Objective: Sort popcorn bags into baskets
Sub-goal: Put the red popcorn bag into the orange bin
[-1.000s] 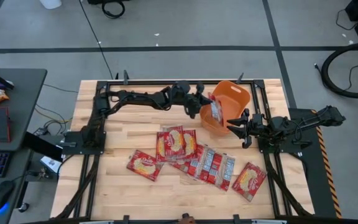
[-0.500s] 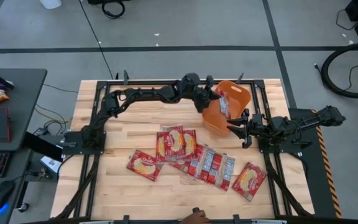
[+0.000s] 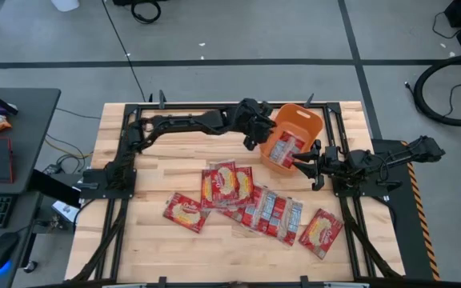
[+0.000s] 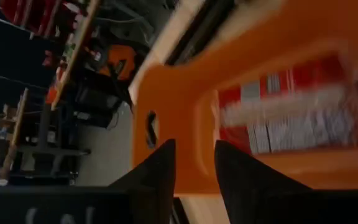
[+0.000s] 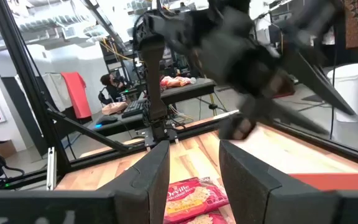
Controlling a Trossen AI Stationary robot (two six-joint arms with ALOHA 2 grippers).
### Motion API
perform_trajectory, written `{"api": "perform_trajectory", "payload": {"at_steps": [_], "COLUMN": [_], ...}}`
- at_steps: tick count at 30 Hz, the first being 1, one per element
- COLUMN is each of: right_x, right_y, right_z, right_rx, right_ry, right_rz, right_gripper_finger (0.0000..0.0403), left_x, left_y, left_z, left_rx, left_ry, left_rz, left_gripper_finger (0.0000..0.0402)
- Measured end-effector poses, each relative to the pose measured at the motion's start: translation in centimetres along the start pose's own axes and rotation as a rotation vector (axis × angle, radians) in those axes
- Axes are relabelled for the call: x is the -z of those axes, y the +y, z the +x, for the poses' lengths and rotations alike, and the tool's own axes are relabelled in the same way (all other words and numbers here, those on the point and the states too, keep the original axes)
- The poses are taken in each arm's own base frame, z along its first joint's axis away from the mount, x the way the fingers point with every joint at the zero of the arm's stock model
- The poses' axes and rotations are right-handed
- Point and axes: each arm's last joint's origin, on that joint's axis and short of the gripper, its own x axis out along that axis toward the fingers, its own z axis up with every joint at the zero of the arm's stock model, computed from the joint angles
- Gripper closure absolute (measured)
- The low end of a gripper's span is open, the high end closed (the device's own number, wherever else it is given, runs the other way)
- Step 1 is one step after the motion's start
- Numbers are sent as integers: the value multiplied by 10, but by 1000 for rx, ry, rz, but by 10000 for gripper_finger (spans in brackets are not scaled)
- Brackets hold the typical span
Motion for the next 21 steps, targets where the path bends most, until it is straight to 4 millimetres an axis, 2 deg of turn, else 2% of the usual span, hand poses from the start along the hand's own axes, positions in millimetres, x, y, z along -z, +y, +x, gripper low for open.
{"api": "perform_trajectory", "payload": {"at_steps": [4,9,21], "right_x": [0,0,0], "right_y": [0,0,0], "right_z": [0,0,0], "right_rx": [0,0,-1], "right_ry": [1,0,-4], "right_rz": [0,0,2], "right_gripper_finger": [259,259,259], "left_x": [-29,-61,-103], "left_y": [4,-8,-90], "left_z": [-34,-66,-109], "left_rx": [80,189,576], "left_ry": [0,54,489], "left_rz": [-92,-205,-345], "left_gripper_finger": [305,333,341]}}
